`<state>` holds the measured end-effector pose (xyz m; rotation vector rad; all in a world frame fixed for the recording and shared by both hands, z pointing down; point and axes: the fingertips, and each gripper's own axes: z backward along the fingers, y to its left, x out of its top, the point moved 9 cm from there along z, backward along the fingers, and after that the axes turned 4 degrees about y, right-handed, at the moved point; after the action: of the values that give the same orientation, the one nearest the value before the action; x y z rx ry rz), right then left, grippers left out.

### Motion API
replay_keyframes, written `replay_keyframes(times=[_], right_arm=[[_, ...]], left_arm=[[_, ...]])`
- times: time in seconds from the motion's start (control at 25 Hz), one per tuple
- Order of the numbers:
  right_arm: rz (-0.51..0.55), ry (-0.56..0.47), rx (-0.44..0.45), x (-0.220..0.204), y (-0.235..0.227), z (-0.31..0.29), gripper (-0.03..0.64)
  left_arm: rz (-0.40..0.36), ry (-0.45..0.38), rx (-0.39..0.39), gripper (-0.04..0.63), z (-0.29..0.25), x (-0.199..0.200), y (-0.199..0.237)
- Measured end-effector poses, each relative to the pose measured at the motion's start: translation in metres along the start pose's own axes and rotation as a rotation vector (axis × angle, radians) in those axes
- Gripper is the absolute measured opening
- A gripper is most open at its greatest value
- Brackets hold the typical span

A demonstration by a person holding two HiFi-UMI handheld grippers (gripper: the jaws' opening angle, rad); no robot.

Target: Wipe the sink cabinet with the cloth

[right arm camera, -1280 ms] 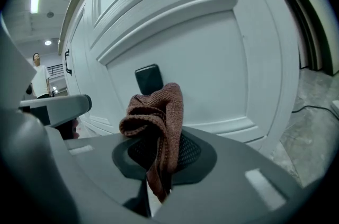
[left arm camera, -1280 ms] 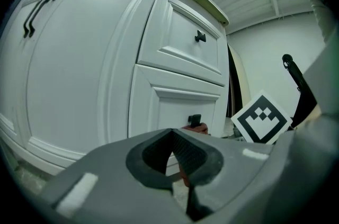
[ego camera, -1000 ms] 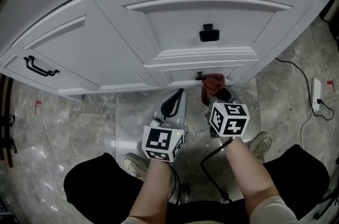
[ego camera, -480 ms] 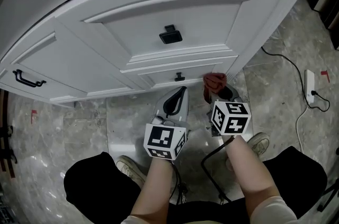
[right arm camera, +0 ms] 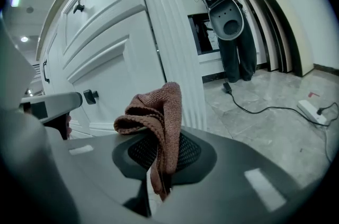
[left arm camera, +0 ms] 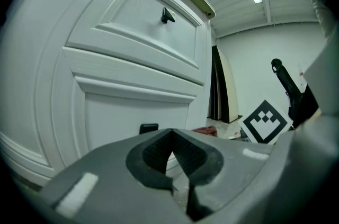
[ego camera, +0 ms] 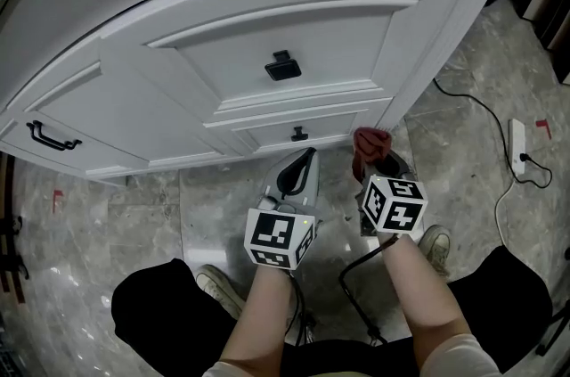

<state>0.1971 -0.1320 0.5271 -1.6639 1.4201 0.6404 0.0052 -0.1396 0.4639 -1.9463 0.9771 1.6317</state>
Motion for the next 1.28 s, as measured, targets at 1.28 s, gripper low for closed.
replay_keyframes(times=[1.28], right_arm=[[0.201,-0.42,0.104,0.015,0.131,0.32,0.078]], left_arm=[[-0.109,-0.298,0.127,0.0,0.289,0.101,-0.129]])
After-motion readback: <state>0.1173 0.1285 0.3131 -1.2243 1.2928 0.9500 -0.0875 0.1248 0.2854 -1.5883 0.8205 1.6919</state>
